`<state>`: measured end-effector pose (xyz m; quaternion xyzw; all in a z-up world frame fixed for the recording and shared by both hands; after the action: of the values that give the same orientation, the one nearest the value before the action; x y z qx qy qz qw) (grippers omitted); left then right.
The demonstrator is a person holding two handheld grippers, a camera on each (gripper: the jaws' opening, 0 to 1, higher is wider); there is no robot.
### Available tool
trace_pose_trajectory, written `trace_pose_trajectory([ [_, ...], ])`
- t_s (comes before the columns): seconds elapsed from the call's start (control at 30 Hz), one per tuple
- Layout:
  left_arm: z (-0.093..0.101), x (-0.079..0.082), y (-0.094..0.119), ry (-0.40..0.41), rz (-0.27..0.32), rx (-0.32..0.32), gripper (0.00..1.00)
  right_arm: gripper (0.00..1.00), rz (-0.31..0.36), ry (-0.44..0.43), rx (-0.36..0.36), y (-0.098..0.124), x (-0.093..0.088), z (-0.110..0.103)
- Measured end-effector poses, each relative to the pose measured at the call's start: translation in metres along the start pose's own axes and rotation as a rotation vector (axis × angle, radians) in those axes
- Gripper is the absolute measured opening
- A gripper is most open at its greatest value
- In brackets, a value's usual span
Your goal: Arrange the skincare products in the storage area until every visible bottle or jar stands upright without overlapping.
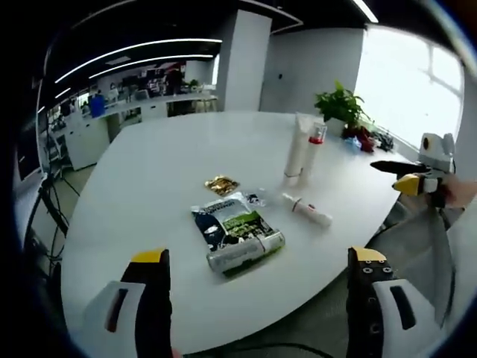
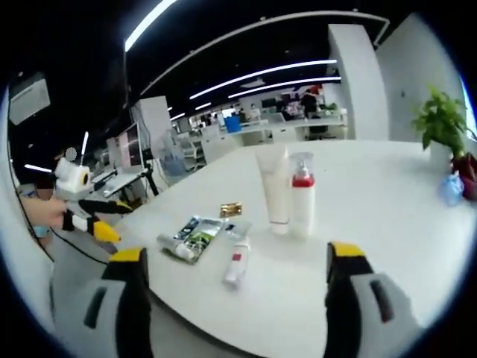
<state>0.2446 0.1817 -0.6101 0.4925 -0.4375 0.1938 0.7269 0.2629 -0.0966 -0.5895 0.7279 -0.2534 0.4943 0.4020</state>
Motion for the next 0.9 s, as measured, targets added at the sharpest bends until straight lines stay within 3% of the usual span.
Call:
trace_pose_trajectory([
  [0.37,0.000,0.003,-0.003,-0.003,-0.006,0.007,0.97,0.98,-0.010,-0.005,-0.002,-0.001,-0.001,0.002],
  [0.9,0.000,0.010,-0.008,0.005,0.011,0.000,0.97,0.88,-0.133,-0.001,-0.022,-0.018,-0.011,0.017],
])
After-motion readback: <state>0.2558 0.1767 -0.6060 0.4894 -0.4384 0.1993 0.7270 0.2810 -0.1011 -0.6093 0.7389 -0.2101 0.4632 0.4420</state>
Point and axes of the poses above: the point that each gripper's makers call its tool centre point, and the gripper's own axes: y roughly backward along the fingers, z roughly to its right, x roughly out of its top, the point moved 3 cm from there along y, roughly backward along the fingers, and after that the axes turned 1 degree about -y, right-handed, at the moved point
